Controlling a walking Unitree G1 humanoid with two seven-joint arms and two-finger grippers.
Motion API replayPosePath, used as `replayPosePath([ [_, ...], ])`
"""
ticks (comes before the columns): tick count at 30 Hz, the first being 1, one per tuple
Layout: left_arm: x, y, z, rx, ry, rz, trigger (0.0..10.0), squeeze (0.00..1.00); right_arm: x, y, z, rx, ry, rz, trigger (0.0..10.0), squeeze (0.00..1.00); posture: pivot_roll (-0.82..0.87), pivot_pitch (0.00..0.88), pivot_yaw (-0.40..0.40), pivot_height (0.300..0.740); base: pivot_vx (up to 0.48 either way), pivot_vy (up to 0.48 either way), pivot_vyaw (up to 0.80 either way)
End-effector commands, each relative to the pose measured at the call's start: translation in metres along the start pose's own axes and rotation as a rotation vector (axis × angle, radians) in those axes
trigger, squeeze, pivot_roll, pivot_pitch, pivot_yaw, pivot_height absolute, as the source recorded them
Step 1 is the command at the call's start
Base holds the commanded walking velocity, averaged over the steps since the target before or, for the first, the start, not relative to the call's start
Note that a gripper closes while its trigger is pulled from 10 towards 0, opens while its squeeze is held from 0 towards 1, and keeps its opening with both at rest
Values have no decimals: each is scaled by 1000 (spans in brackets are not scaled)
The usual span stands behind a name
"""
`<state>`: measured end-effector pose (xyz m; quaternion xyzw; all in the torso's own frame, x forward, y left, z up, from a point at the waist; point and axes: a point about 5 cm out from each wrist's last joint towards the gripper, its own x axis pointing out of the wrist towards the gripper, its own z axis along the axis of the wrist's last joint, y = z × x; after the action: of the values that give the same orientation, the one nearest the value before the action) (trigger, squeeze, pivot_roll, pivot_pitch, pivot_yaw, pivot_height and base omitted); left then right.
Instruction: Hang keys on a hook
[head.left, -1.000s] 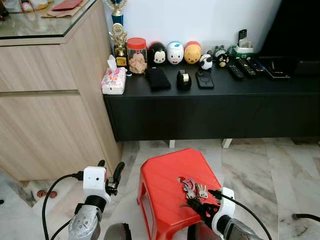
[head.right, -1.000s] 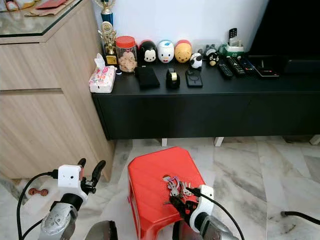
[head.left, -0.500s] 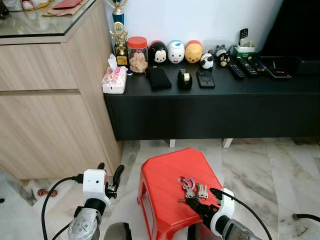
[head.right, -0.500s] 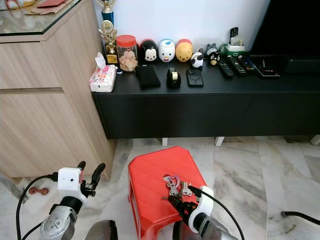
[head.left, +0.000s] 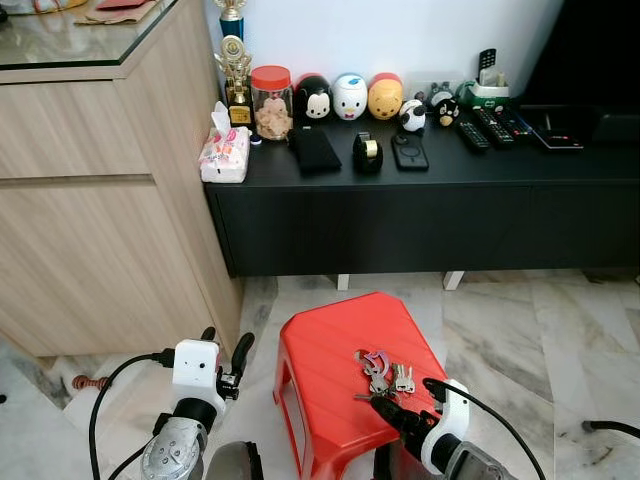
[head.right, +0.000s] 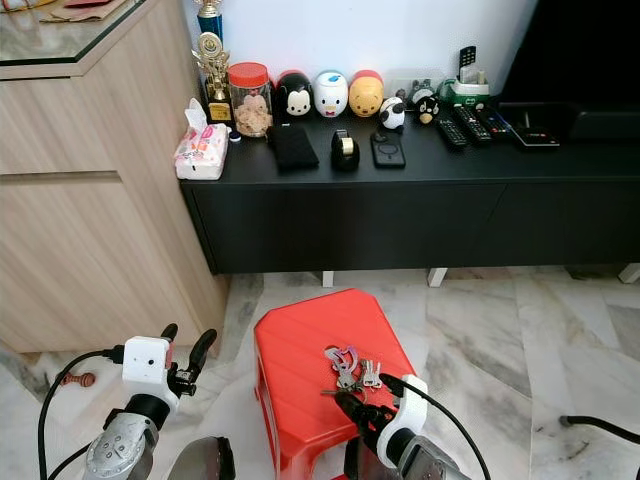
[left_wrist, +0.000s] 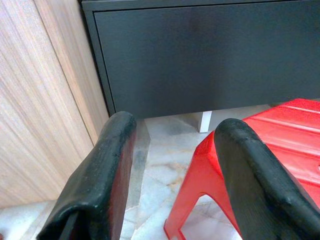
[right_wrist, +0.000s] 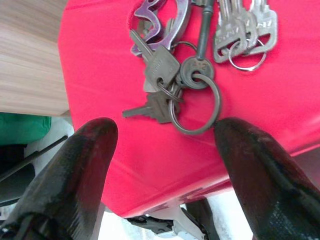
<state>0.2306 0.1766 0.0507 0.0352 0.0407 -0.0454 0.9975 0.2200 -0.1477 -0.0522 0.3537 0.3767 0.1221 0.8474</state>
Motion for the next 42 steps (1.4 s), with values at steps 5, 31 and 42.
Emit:
replayPosePath([
  [5, 0, 1, -2, 9, 5, 5, 10000, 0, 2, 1, 5, 8, -26, -14, 0, 0, -11, 53, -50, 618, 0, 0, 0],
  [31, 2, 0, -5, 30, 20, 2, 10000, 0, 10, 16, 17, -40, -91, 76, 0, 0, -13, 45, -47, 618, 0, 0, 0],
  [42, 2, 0, -8, 34, 32, 4, 10000, 0, 11, 22, 22, -82, -115, 114, 0, 0, -13, 44, -47, 618, 0, 0, 0],
])
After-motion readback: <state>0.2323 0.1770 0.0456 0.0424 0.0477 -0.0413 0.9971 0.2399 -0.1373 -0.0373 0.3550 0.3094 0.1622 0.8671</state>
